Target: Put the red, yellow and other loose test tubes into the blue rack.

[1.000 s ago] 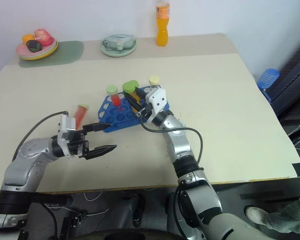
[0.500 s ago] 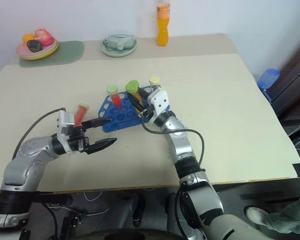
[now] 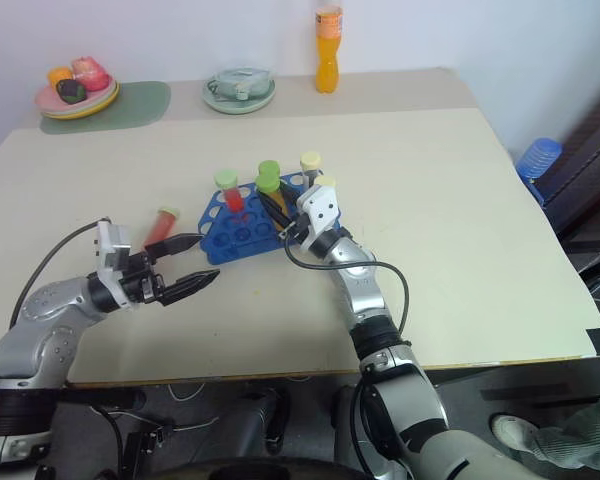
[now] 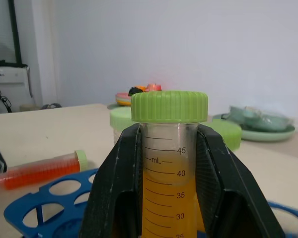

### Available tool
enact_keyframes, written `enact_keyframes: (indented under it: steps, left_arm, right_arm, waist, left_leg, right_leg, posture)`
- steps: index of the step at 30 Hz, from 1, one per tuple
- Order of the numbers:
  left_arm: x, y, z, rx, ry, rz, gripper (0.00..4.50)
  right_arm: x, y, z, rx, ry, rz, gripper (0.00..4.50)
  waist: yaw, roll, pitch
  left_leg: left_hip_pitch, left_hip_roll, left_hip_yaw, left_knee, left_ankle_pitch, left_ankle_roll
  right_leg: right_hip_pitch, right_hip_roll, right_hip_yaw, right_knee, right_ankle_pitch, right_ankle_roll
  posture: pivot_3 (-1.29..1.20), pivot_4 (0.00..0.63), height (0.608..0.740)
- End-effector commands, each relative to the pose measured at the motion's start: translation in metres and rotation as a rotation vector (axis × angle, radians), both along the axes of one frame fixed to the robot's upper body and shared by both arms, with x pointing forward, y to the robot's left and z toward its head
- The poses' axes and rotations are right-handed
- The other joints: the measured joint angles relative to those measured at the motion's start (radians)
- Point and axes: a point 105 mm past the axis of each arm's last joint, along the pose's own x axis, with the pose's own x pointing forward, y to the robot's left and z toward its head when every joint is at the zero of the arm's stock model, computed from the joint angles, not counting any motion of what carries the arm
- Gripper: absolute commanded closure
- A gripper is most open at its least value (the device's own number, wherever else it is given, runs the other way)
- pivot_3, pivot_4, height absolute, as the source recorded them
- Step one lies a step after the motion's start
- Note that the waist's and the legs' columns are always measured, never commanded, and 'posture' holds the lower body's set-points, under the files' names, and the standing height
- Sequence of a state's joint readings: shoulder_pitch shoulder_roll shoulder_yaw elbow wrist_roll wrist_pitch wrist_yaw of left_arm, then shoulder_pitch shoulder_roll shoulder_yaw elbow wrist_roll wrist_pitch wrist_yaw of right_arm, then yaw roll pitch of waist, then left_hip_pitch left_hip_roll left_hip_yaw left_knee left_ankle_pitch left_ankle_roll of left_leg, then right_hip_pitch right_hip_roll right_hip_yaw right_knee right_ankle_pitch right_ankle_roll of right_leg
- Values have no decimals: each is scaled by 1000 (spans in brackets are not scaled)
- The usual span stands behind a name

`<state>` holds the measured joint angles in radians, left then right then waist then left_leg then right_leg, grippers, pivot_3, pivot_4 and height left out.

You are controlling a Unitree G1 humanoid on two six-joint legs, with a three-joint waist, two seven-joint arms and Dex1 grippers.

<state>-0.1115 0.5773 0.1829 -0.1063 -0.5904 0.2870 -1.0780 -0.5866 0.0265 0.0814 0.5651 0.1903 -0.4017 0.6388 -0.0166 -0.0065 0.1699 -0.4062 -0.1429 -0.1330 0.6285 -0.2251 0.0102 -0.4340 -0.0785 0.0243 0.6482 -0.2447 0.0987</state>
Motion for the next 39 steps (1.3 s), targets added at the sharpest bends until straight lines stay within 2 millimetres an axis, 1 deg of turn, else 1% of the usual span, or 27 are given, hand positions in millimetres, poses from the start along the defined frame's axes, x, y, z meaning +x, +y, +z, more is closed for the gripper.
enact_keyframes:
  steps: [1,4,6,7,12,14,16,20,21,23,25,27,29,30,31,32,33,34,36,39]
  left_arm:
    - [1,5,9,-31,-39,21,0]
    - [2,10,6,-50,-31,41,0]
    - [3,15,3,-54,-30,56,0]
    - [4,17,2,-59,-32,67,0]
    - [5,25,3,-111,-40,111,0]
    - [7,29,4,-130,-40,135,0]
    - [9,34,6,-152,-37,161,0]
    - [21,51,17,-234,-48,323,0]
    - [26,56,21,-242,-57,387,0]
    - [35,64,29,-248,-62,515,0]
    - [39,67,32,-237,-34,577,0]
    - [41,66,38,-233,-16,605,0]
    - [48,69,45,-205,23,673,0]
    - [51,71,47,-195,45,700,0]
    - [56,75,41,-131,150,756,0]
    - [60,74,43,-90,203,769,0]
    - [63,73,45,-46,238,773,0]
    - [66,72,43,34,302,772,0]
    - [68,71,43,127,386,764,0]
    - [74,70,49,158,499,786,0]
  right_arm:
    - [-3,3,7,56,-9,36,2696]
    - [-2,1,9,41,-50,-9,1269]
    - [-4,2,11,19,-80,-6,231]
    - [-5,1,13,11,-97,-7,44]
    - [-11,-7,17,-28,-131,5,44]
    - [-16,-11,17,-66,-137,20,44]
    - [-20,-16,16,-127,-147,0,44]
    - [-36,-34,10,-288,-148,-25,44]
    - [-40,-38,8,-318,-139,-16,44]
    - [-46,-54,7,-354,-82,-15,44]
    - [-53,-64,9,-375,-34,25,44]
    - [-55,-77,12,-402,-4,21,44]
    - [-58,-92,21,-431,18,26,44]
    - [-59,-95,25,-437,26,34,44]
    - [-59,-98,32,-442,31,43,44]
    - [-60,-99,42,-432,32,63,44]
    - [-62,-99,52,-418,30,81,44]
    - [-63,-97,63,-402,20,101,44]
    - [-66,-92,77,-391,-14,141,44]
    - [-76,-79,92,-382,-81,235,44]
  waist:
    - [-1,0,0]
    - [-3,0,0]
    - [-4,0,0]
    - [-4,0,0]
    - [1,0,0]
    - [2,0,0]
    - [1,0,0]
    - [5,0,0]
    - [5,0,0]
    - [6,0,0]
    - [7,-1,0]
    - [5,-1,0]
    - [7,-1,0]
    - [8,-2,0]
    - [8,-2,0]
    - [9,-2,1]
    - [8,-3,1]
    - [6,-3,1]
    - [5,-4,1]
    - [5,-4,2]
  left_leg:
    - [0,0,0,0,0,0]
    - [0,0,0,0,0,0]
    - [0,0,0,-1,0,0]
    - [0,0,0,-1,0,-1]
    - [0,0,0,0,1,-2]
    - [0,0,0,0,1,-1]
    - [0,0,0,0,0,0]
    - [0,0,0,0,0,0]
    - [0,0,0,0,0,0]
    - [0,0,0,0,0,0]
    - [0,0,0,1,0,0]
    - [0,0,0,1,0,0]
    - [0,0,0,1,0,0]
    - [0,0,0,1,0,1]
    - [-1,0,-1,1,0,1]
    - [0,0,-1,1,0,1]
    - [0,0,-1,2,0,1]
    - [-1,0,-1,2,0,1]
    - [-1,0,-1,2,0,1]
    - [0,0,-1,1,0,1]
  right_leg:
    - [0,0,0,0,0,0]
    - [0,0,0,0,0,0]
    - [0,0,0,0,0,0]
    - [0,0,0,0,0,0]
    - [0,0,0,0,0,0]
    - [0,0,0,0,0,0]
    - [0,0,0,0,0,0]
    - [-1,0,0,0,0,0]
    - [-1,0,0,0,0,0]
    - [1,0,0,0,0,0]
    - [1,0,0,0,0,0]
    - [2,-1,0,-1,0,0]
    - [2,-1,0,-1,0,0]
    - [2,-1,0,-1,0,0]
    - [2,-1,-1,-1,0,0]
    - [3,-1,-1,-1,0,0]
    - [3,-1,-1,-1,0,0]
    - [3,-1,-1,-1,0,0]
    - [3,0,-1,-1,0,1]
    - [3,0,-2,-1,0,1]
  posture:
    - [0,150,740]
    - [0,150,740]
    - [0,150,740]
    - [0,150,740]
    - [0,150,740]
    - [0,150,740]
    - [0,150,740]
    - [0,150,740]
    - [0,150,740]
    - [0,150,740]
    - [0,150,740]
    - [0,150,740]
    - [0,150,740]
    - [0,150,740]
    - [0,150,740]
    - [0,150,740]
    - [0,150,740]
    - [0,150,740]
    - [0,150,740]
    - [0,150,740]
